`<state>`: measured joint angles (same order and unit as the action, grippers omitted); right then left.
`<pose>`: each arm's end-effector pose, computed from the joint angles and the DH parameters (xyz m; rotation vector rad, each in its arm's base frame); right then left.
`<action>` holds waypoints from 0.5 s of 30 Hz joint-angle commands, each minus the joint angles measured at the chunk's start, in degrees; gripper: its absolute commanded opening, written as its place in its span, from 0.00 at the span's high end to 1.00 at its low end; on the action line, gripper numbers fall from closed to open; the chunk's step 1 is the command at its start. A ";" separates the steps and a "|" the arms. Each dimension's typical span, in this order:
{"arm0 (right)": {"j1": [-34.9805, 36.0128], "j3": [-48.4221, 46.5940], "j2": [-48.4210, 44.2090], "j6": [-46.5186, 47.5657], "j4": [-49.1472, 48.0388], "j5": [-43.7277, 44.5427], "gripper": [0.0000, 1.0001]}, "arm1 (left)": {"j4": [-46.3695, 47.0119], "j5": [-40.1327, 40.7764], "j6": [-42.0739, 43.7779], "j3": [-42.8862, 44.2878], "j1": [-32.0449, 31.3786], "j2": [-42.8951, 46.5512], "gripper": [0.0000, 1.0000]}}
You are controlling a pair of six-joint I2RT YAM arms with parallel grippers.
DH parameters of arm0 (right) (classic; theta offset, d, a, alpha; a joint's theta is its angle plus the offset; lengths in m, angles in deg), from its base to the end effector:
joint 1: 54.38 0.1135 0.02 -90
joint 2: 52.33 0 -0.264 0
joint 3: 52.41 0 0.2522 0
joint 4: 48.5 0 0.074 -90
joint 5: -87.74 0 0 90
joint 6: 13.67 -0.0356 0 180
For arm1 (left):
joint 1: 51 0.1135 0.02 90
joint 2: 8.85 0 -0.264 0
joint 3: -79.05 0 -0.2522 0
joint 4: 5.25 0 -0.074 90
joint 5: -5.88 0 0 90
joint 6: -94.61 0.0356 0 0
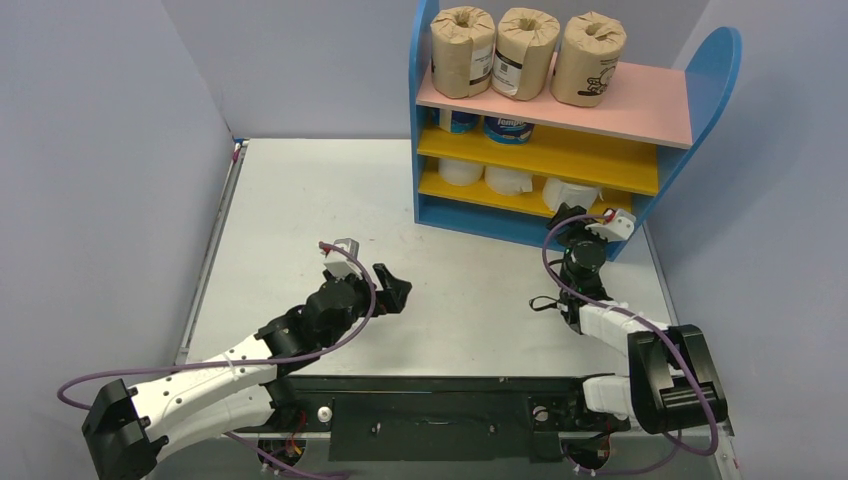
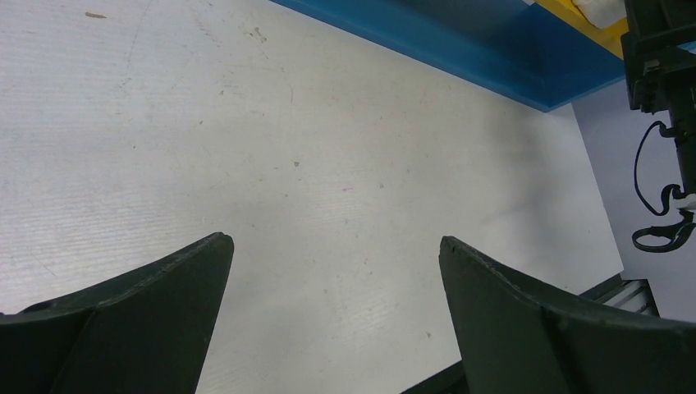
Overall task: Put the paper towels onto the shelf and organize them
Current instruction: Place the paper towel on the shelf.
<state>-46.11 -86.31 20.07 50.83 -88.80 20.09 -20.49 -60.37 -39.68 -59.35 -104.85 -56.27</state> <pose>0.2438 0.0218 0.2115 0.5316 1.4497 0.1675 0.1247 -0.1464 0.2440 -0.1186 1.9755 -0.7461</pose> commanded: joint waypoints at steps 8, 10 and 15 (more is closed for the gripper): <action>-0.35 0.44 -6.18 -2.56 -3.67 -0.78 0.38 | 4.15 0.51 0.85 -0.63 0.32 -0.30 0.04; -0.48 1.18 -8.53 -2.89 -2.13 -0.15 0.38 | 4.59 0.38 1.06 -0.67 0.32 -0.68 0.04; -1.29 -0.16 -9.60 -1.92 1.64 -1.18 0.36 | 5.13 -0.45 1.79 -0.23 0.40 -1.52 0.04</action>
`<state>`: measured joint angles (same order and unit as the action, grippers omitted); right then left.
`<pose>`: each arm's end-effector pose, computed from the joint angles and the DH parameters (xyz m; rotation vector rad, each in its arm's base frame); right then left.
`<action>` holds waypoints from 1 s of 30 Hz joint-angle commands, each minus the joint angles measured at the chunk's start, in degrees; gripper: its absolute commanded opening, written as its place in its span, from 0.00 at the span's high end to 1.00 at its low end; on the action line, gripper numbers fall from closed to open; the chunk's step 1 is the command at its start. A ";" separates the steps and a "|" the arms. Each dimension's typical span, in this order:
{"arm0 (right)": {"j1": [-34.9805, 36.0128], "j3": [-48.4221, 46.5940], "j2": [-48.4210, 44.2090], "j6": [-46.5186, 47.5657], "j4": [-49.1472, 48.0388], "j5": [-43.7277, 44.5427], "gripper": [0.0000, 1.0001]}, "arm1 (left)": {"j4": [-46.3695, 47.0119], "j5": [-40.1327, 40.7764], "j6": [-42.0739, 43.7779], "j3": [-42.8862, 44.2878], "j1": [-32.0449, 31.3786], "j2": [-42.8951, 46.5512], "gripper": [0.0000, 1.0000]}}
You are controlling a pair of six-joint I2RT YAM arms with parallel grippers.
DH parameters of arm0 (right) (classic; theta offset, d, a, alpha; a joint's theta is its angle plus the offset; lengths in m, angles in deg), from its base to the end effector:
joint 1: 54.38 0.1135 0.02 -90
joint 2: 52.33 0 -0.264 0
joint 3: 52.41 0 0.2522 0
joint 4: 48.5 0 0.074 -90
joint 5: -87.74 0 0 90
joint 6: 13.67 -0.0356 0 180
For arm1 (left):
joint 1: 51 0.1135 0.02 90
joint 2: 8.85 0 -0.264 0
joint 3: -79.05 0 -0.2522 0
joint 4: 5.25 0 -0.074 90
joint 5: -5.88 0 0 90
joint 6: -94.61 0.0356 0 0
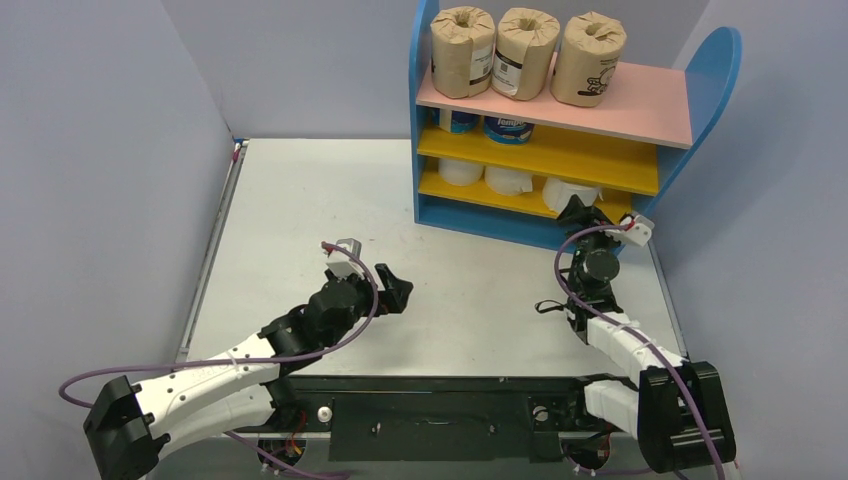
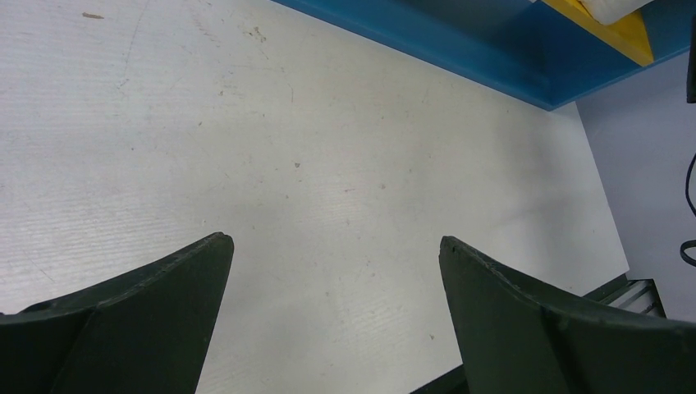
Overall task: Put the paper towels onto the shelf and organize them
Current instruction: Place the paper towel on the shelf.
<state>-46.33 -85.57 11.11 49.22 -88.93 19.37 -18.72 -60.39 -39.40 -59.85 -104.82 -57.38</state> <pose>0.2248 0.0185 0.2413 0.5373 1.3043 0.2459 0.1266 -0.1488 0.2407 -0.1147 1.9728 -0.7450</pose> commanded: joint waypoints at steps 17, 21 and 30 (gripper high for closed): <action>-3.48 -5.10 7.49 0.71 -1.66 -4.60 0.37 | 2.61 0.63 2.52 0.09 0.39 2.04 0.04; -3.41 -6.26 8.93 0.98 -1.62 -6.15 0.37 | 2.22 0.80 2.87 0.11 0.39 3.46 0.04; -2.47 -7.89 10.79 0.77 -1.40 -7.90 0.39 | 2.49 0.97 2.90 -0.09 0.39 3.23 0.04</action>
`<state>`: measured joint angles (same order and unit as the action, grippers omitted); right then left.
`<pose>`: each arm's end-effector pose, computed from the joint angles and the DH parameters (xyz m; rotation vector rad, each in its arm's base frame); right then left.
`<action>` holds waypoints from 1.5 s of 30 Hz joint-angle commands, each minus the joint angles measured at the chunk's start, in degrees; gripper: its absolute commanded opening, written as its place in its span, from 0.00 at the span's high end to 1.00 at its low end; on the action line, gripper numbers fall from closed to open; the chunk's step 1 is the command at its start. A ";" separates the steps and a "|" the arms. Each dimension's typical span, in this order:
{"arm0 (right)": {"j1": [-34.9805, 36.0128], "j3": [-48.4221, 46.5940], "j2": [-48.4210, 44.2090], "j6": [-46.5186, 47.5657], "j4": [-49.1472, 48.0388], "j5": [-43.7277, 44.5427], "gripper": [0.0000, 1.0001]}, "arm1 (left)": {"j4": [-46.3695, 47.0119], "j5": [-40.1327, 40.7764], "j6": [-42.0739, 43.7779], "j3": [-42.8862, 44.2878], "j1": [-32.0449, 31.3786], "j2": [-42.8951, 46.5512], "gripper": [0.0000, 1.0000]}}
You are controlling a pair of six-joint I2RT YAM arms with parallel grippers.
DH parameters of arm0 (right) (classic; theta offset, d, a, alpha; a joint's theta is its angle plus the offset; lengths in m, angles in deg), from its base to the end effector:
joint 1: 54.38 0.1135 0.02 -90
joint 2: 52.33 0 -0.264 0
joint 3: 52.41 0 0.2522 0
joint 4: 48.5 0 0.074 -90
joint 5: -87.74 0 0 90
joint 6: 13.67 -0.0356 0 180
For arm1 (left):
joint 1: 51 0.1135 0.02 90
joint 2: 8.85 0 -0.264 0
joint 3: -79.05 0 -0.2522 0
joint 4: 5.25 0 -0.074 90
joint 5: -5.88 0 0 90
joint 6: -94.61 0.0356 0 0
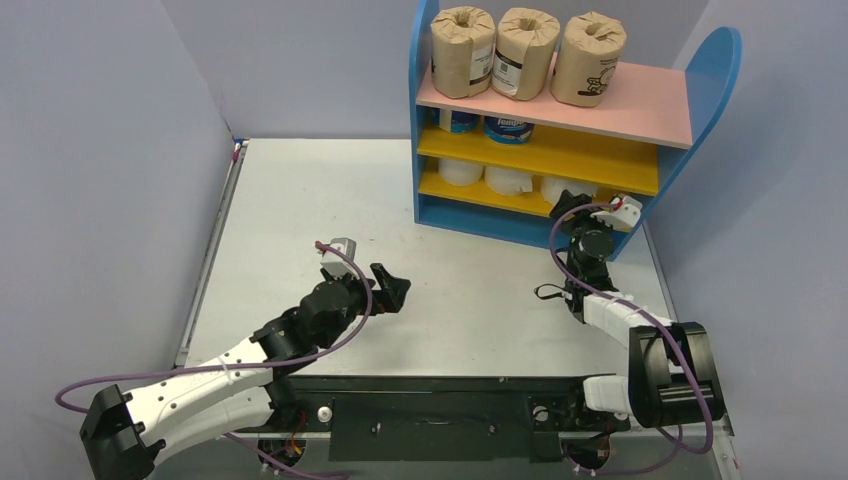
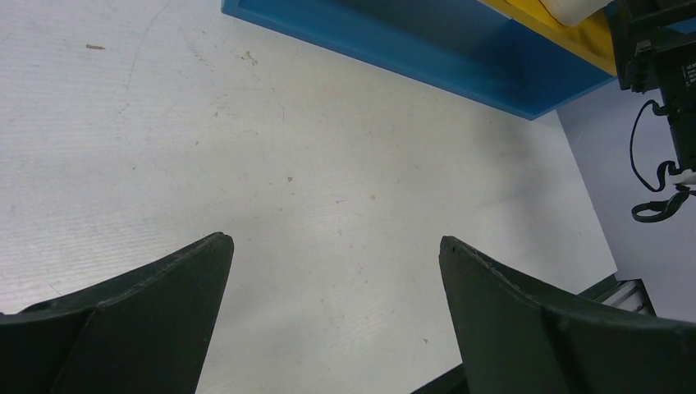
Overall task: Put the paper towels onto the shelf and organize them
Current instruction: Place the paper towel on the shelf.
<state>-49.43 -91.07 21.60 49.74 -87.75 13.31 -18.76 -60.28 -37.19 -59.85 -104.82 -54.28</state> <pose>0.2607 0.0130 0.2291 0.4950 1.4250 0.2385 0.1224 -0.1430 0.2499 -0.0919 1.9237 -0.7578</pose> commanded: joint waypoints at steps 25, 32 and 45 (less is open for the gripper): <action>-2.78 -1.83 -2.74 -0.40 -0.80 2.05 0.37 | 2.85 -0.90 0.83 -0.40 0.36 0.05 0.04; -2.79 -4.43 2.23 0.33 -2.44 0.37 0.38 | 2.67 -0.71 0.51 -0.44 0.36 0.24 0.04; -0.40 -6.15 4.25 1.53 -2.35 -1.42 0.39 | 3.06 -0.66 0.32 -0.31 0.38 -0.62 0.04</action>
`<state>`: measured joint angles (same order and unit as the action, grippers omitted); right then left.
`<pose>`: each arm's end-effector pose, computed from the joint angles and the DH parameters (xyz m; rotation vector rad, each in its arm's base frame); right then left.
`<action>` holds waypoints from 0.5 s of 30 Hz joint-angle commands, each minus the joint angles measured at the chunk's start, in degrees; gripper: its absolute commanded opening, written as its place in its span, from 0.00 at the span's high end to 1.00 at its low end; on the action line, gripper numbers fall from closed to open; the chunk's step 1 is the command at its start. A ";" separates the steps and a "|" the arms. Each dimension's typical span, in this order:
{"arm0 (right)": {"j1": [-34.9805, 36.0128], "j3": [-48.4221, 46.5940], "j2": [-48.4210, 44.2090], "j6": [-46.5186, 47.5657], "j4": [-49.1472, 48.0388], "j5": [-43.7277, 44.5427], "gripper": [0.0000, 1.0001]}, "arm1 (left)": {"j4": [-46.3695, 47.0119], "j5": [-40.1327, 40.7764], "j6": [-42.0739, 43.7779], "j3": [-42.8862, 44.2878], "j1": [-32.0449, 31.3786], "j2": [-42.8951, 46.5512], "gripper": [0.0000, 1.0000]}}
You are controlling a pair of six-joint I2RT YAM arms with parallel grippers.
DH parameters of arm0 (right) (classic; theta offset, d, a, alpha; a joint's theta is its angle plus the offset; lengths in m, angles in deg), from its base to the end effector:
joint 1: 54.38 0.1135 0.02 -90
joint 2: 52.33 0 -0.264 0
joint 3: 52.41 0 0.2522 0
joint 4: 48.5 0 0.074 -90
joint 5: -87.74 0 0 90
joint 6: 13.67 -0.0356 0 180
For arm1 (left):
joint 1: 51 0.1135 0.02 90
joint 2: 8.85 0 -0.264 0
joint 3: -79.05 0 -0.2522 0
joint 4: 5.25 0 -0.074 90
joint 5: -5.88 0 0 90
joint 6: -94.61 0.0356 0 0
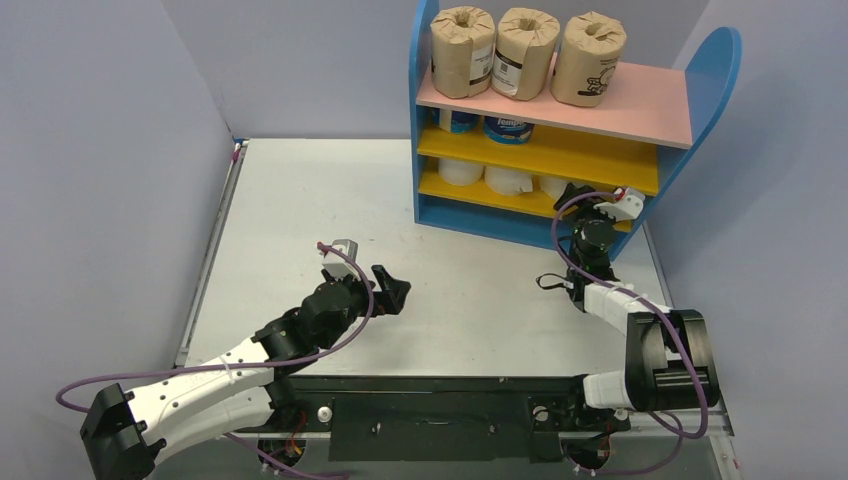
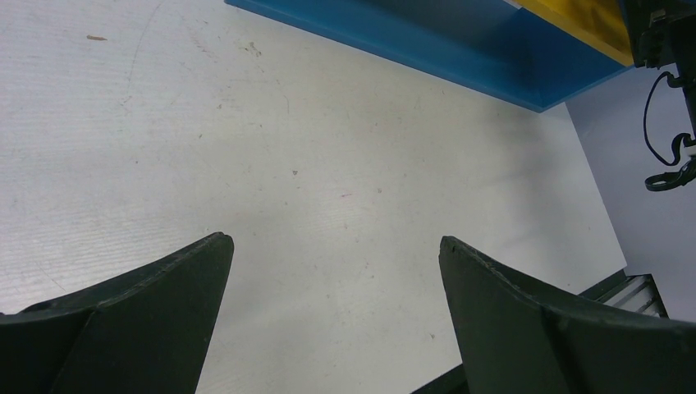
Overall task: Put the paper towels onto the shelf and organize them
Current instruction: Place the paper towel on the shelf.
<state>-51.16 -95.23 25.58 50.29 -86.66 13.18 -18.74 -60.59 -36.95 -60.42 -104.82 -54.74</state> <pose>0.2793 0.0062 0.2325 0.5095 1.4348 0.2040 0.1226 -0.1436 0.2450 -0.0794 1.9402 -0.7467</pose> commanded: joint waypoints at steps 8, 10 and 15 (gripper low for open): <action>2.47 -1.46 -0.56 1.46 -2.63 -1.09 0.38 | 2.94 -0.74 0.08 0.31 0.39 -0.34 0.04; 2.49 -1.07 -1.40 1.59 -2.57 -0.50 0.39 | 2.98 -0.94 0.08 0.37 0.39 -0.41 0.04; 1.32 0.95 -4.75 1.42 -2.92 3.42 0.39 | 2.90 -1.24 0.07 0.42 0.39 -0.42 0.04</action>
<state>-49.04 -95.16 24.92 51.31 -86.48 13.58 -18.74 -60.98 -36.95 -60.42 -104.82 -55.18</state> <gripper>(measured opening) 0.616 0.965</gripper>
